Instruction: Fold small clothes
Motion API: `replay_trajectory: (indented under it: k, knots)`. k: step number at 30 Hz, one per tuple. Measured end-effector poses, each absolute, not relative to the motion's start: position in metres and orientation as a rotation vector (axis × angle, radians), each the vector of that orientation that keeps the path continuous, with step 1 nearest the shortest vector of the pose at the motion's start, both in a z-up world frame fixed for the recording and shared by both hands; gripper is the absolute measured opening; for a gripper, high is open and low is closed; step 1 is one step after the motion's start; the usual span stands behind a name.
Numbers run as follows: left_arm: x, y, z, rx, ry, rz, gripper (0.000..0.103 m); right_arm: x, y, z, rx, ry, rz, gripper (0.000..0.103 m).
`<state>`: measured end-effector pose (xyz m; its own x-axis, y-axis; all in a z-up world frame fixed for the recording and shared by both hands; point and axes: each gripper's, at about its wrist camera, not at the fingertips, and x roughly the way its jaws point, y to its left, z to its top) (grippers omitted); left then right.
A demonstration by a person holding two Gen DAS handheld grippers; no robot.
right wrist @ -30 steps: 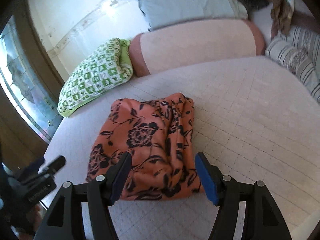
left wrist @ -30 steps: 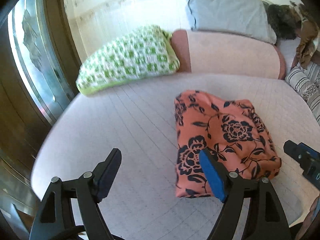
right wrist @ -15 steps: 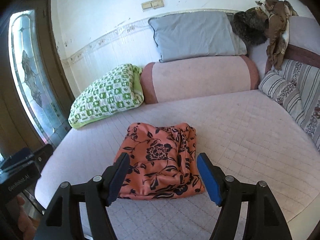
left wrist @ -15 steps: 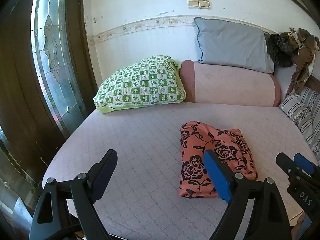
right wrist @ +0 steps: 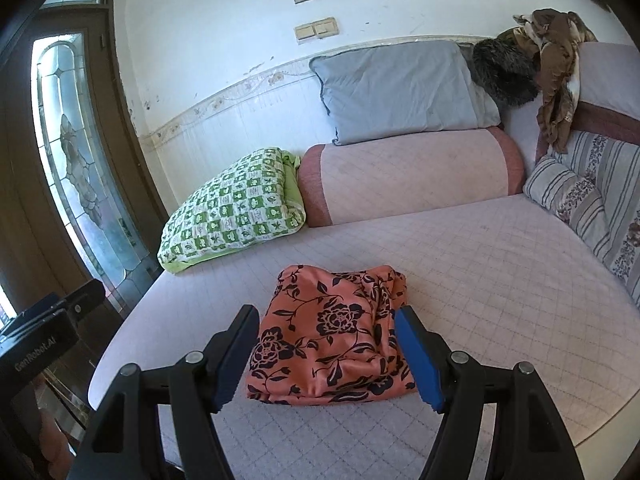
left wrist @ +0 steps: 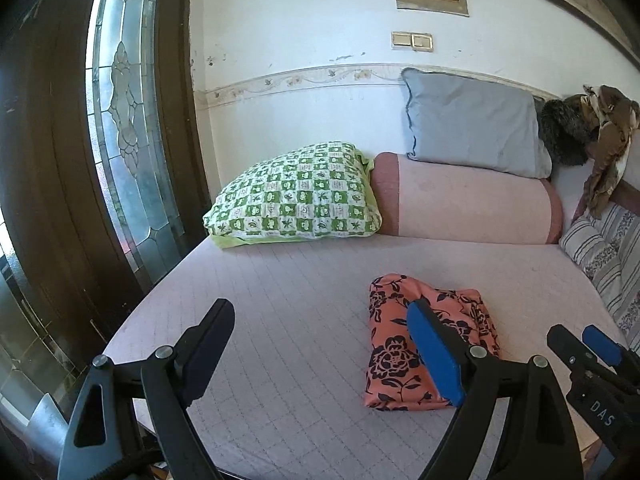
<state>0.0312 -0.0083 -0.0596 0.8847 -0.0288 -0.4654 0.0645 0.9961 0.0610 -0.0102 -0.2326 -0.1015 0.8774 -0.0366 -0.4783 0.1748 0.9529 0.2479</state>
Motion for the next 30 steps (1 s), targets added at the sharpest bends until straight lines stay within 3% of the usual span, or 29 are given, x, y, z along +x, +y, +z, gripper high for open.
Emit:
replay_trajectory:
  k: [30]
  knots:
    - [0.023, 0.006, -0.053, 0.064, 0.487, -0.079, 0.088, -0.022, -0.190, -0.086, 0.225, 0.499, -0.086, 0.073]
